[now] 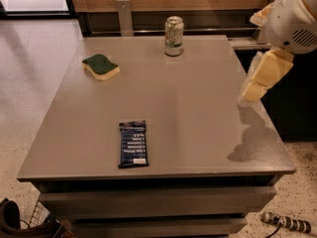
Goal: Pick sponge
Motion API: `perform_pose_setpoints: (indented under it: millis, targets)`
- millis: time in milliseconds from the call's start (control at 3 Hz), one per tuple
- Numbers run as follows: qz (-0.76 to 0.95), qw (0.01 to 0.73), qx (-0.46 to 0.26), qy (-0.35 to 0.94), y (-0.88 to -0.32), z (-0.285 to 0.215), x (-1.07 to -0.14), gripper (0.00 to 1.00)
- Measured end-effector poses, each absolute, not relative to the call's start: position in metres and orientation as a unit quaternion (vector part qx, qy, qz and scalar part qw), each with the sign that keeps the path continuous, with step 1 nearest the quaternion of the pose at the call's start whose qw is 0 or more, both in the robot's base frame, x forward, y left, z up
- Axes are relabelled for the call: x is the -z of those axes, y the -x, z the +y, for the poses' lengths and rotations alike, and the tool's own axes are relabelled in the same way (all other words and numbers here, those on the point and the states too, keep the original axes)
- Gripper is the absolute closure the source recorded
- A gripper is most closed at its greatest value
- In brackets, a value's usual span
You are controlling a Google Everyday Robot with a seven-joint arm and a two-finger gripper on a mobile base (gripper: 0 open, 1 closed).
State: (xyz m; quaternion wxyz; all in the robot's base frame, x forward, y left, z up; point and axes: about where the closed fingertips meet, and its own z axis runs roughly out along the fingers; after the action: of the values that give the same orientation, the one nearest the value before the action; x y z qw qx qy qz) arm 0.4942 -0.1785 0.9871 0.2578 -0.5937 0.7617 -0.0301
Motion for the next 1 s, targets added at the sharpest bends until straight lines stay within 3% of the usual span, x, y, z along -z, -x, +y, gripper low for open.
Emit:
perform_pose_setpoints:
  millis: [1000]
  targets:
    - [0.727, 0.458, -0.160, 0.485, -0.577, -0.021, -0.947, 0.00]
